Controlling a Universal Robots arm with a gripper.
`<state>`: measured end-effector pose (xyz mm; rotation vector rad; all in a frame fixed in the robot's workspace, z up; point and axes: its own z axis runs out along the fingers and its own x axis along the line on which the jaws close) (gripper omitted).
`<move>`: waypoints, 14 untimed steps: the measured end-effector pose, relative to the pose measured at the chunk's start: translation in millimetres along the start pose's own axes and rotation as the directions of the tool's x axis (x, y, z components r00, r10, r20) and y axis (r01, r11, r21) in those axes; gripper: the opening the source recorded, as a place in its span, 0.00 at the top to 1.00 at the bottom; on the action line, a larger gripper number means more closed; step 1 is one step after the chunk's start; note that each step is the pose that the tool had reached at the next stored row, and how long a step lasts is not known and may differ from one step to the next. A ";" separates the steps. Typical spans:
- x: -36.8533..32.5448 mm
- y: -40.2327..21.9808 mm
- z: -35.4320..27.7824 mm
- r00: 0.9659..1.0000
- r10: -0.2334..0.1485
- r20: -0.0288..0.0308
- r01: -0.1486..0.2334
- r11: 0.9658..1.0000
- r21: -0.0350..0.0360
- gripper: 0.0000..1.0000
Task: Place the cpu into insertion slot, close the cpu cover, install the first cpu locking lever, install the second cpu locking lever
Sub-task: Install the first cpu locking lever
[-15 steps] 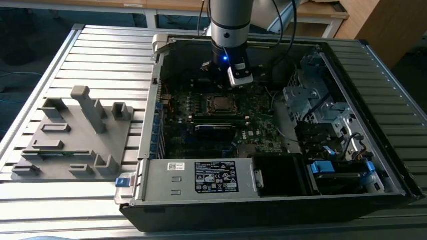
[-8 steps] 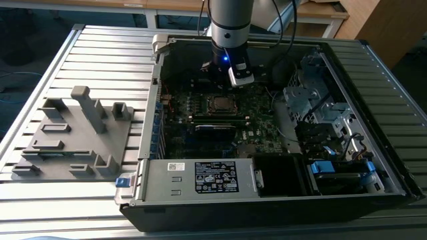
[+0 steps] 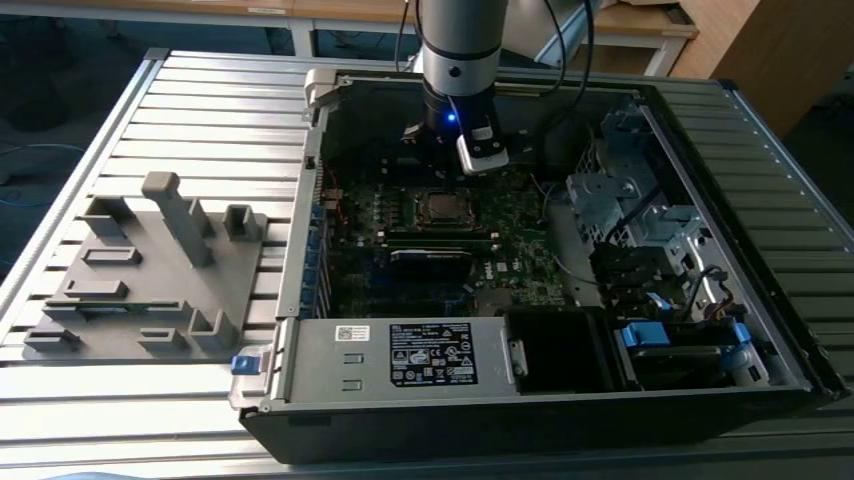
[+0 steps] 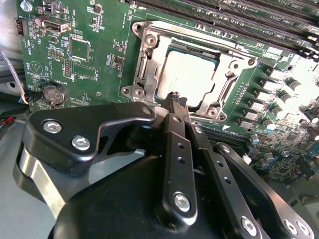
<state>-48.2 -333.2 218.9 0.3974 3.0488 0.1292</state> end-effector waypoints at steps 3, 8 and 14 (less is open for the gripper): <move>0.0 -0.1 0.0 1.000 0.000 0.000 0.000 1.000 0.000 0.90; -0.2 -0.7 -0.1 1.000 0.000 0.000 0.000 1.000 0.000 0.90; -0.4 -1.7 -0.1 1.000 0.000 0.000 0.000 1.000 0.000 0.90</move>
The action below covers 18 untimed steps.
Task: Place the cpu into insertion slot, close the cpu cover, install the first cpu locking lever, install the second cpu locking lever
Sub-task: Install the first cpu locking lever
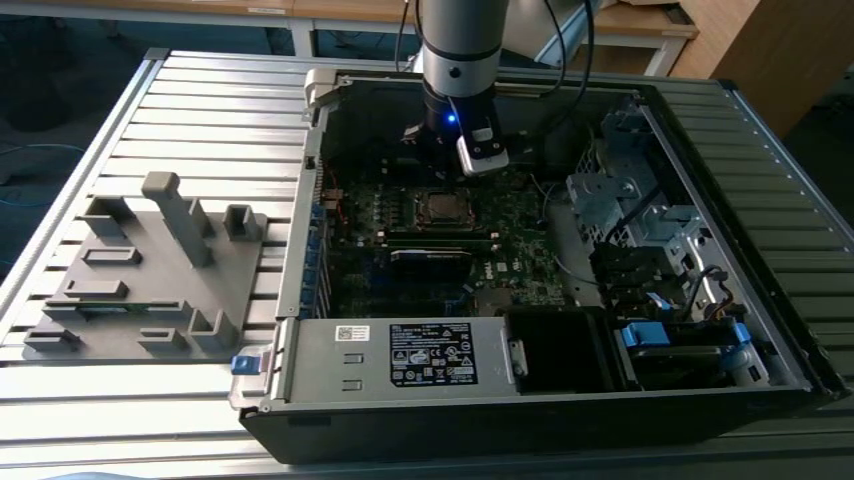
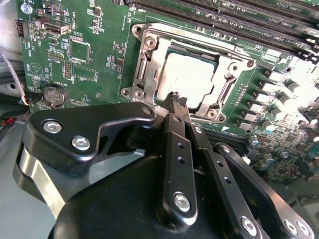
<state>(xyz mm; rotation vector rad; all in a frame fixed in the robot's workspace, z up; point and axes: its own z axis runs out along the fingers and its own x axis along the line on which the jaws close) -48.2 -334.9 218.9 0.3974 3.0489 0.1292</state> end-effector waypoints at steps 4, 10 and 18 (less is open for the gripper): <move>-0.1 -0.3 0.0 1.000 0.000 0.000 0.000 1.000 0.000 0.90; -0.7 -2.7 -0.2 1.000 0.000 0.000 0.000 1.000 0.000 0.90; -1.2 -4.3 -0.2 1.000 0.000 0.000 0.000 1.000 0.000 0.90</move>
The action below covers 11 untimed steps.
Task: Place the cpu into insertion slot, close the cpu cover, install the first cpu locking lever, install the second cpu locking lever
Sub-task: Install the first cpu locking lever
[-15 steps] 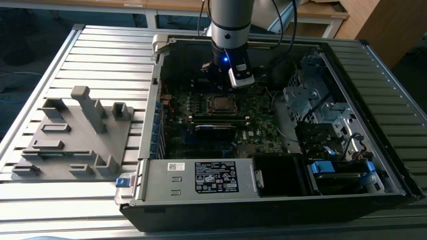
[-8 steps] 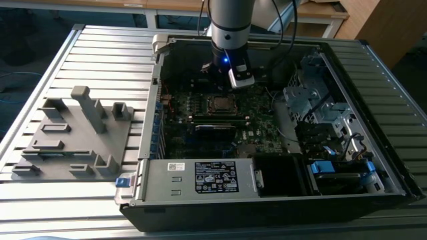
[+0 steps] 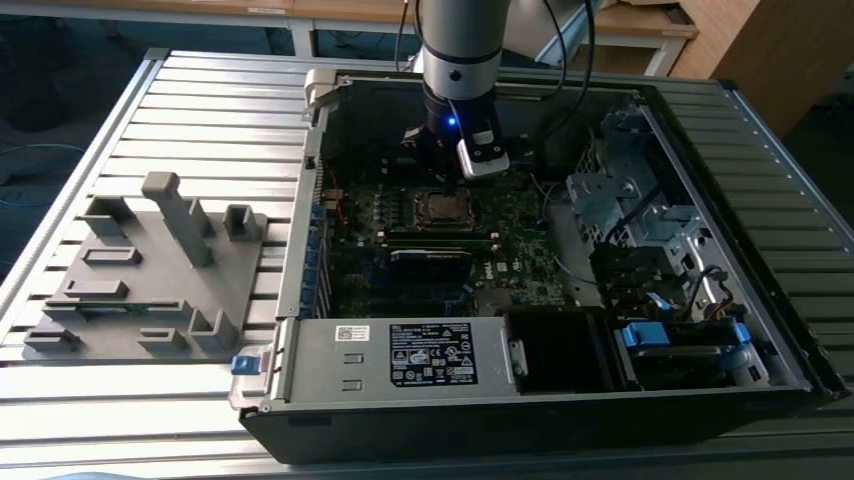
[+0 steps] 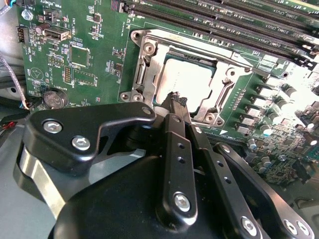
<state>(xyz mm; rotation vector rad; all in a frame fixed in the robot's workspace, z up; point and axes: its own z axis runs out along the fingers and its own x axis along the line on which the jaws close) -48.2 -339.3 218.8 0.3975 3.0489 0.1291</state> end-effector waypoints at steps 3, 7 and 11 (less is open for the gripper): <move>0.0 0.0 -0.2 1.000 0.000 0.000 0.000 1.000 0.000 0.90; -0.1 0.1 -1.9 1.000 0.000 0.000 0.000 1.000 0.000 0.90; -0.2 0.2 -2.3 1.000 -0.001 0.002 0.001 1.000 0.008 0.90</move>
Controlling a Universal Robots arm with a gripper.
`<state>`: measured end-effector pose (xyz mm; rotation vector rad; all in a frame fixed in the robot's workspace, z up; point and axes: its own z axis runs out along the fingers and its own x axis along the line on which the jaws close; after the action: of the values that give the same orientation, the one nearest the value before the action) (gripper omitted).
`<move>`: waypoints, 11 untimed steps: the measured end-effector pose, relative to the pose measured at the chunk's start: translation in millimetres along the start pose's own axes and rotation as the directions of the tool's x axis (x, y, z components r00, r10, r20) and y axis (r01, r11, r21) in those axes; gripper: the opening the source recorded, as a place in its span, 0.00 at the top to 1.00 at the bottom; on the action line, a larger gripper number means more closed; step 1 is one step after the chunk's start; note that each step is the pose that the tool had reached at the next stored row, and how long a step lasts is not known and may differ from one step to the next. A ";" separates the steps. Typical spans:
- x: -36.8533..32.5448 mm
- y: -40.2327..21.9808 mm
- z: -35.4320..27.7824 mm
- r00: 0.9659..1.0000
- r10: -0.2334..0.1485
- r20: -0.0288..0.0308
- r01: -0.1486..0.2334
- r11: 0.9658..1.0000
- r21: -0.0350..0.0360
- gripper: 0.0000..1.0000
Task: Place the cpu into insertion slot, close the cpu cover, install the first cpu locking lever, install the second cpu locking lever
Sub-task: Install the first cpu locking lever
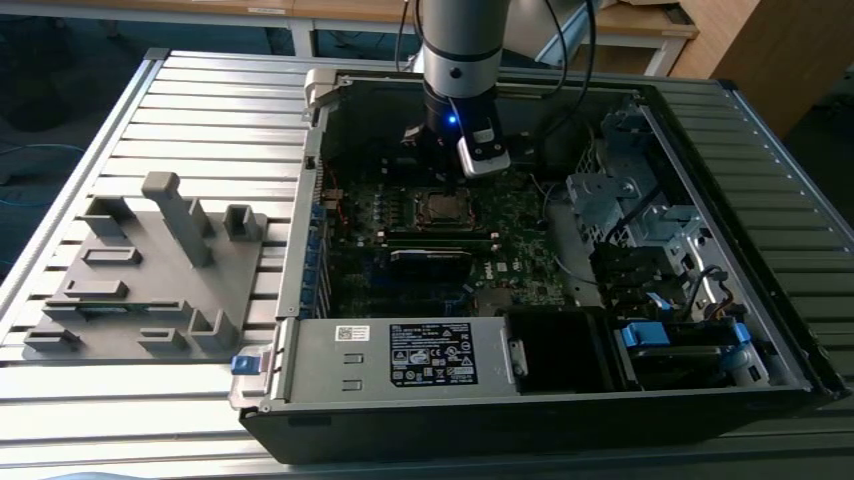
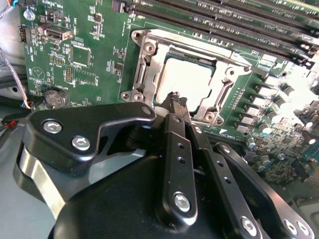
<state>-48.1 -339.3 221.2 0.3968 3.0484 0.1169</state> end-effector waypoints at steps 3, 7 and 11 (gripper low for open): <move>0.0 0.0 0.0 1.000 -0.001 0.003 0.001 1.000 0.013 0.90; 0.0 -0.3 0.1 1.000 -0.004 0.006 0.004 1.000 0.022 0.90; 0.0 -0.3 0.2 1.000 -0.019 0.005 0.019 1.000 0.023 0.90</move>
<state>-48.2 -339.6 220.9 0.3689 3.0503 0.0796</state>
